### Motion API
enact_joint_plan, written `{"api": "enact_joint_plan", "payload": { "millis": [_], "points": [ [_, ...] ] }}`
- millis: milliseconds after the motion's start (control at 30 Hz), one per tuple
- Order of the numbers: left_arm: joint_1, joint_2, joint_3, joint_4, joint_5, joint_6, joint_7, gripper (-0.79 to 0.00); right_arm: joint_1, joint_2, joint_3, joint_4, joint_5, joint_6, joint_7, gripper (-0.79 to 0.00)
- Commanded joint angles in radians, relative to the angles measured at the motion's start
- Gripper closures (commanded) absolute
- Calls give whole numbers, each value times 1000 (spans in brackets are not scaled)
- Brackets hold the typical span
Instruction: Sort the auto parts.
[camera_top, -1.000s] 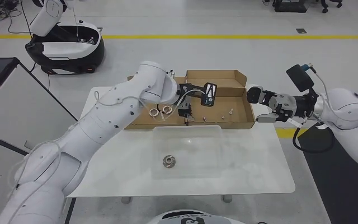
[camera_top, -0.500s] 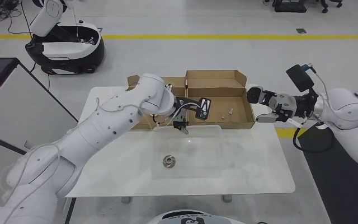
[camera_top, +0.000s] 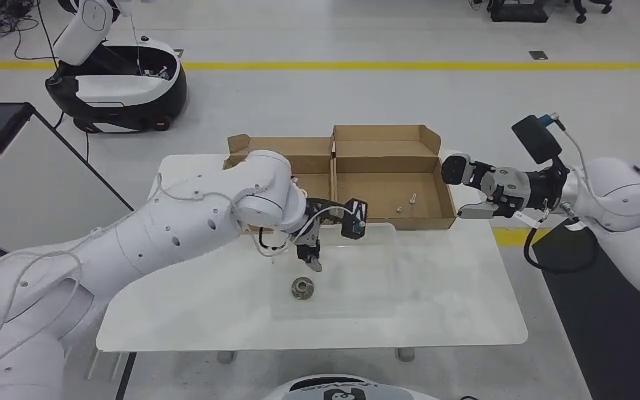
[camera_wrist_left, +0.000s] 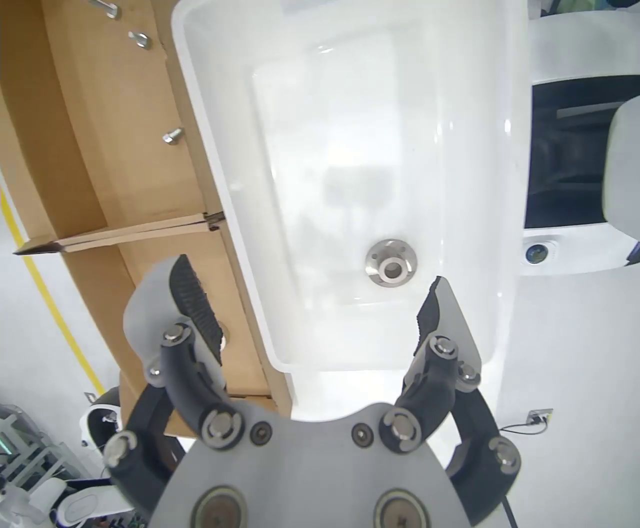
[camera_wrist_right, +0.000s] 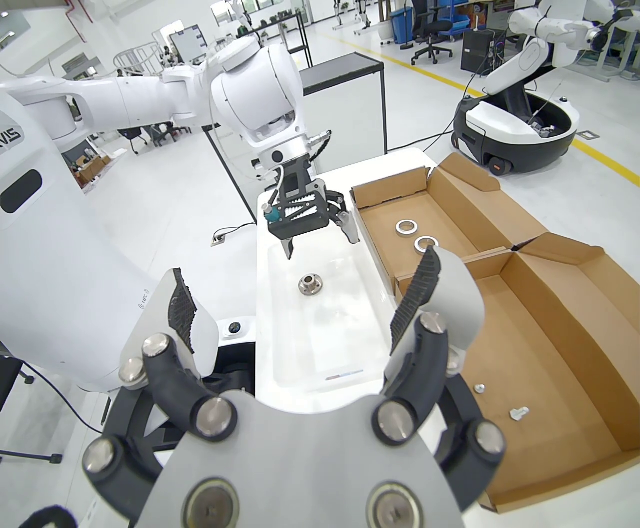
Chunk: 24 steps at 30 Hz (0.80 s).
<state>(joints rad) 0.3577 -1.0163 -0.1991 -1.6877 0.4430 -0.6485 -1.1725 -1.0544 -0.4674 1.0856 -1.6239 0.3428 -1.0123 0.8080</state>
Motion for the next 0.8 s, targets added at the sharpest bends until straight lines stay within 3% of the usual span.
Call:
{"api": "enact_joint_plan", "payload": {
  "millis": [0, 233, 467, 767],
  "points": [
    [-15, 8, 29, -12, -24, 18, -18, -785, 0, 0, 0, 0, 0, 0, 0, -785],
    [20, 17, 29, -32, -32, 77, -77, -785, 0, 0, 0, 0, 0, 0, 0, -785],
    [20, 17, 29, -32, -32, 77, -77, -785, 0, 0, 0, 0, 0, 0, 0, -785],
    [76, 7, 23, 21, -46, 196, -67, -785, 0, 0, 0, 0, 0, 0, 0, -785]
  ]
}}
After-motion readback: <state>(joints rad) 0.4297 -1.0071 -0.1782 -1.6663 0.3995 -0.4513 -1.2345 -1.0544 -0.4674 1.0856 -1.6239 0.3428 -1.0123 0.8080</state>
